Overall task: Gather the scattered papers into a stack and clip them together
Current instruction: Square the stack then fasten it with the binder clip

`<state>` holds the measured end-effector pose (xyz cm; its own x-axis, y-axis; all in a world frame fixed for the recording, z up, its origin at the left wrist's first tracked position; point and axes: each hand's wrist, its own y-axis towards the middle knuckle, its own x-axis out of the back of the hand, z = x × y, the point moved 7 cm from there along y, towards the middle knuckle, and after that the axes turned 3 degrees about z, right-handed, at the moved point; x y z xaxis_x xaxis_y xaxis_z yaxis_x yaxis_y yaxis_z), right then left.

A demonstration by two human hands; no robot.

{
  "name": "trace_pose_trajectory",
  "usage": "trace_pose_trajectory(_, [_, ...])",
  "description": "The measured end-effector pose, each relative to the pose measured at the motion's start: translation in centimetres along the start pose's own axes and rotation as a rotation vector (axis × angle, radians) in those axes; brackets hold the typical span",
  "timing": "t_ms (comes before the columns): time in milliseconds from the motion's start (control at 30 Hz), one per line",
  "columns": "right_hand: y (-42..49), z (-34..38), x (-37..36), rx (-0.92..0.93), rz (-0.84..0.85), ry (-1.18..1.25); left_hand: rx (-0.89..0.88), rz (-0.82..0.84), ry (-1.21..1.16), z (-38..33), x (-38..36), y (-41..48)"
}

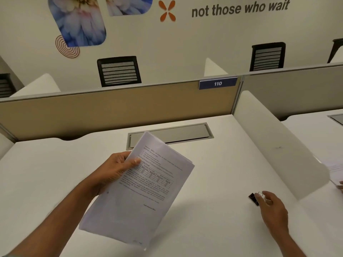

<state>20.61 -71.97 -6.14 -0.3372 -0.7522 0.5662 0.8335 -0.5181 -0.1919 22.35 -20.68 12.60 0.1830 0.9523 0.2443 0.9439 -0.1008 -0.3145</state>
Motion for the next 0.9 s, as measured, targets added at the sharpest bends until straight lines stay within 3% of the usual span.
trace_pose_trajectory(333, [2.1,0.4,-0.3,0.013,0.028,0.009,0.053,-0.024,-0.017,-0.1,-0.4,-0.7])
trace_pose_trajectory(567, [-0.2,1.1,-1.1,-0.150,0.125,0.293,0.085,-0.028,0.001,0.5,0.7,-2.1])
trace_pose_trajectory(733, [-4.8,4.5,-5.7,-0.312,0.501,0.617,0.132,0.025,0.037,1.2,1.3,-3.4])
trace_pose_trajectory(900, [-9.7,13.6,-8.6,-0.023,0.692,0.590,0.165,0.132,0.065,1.5,1.4,-4.8])
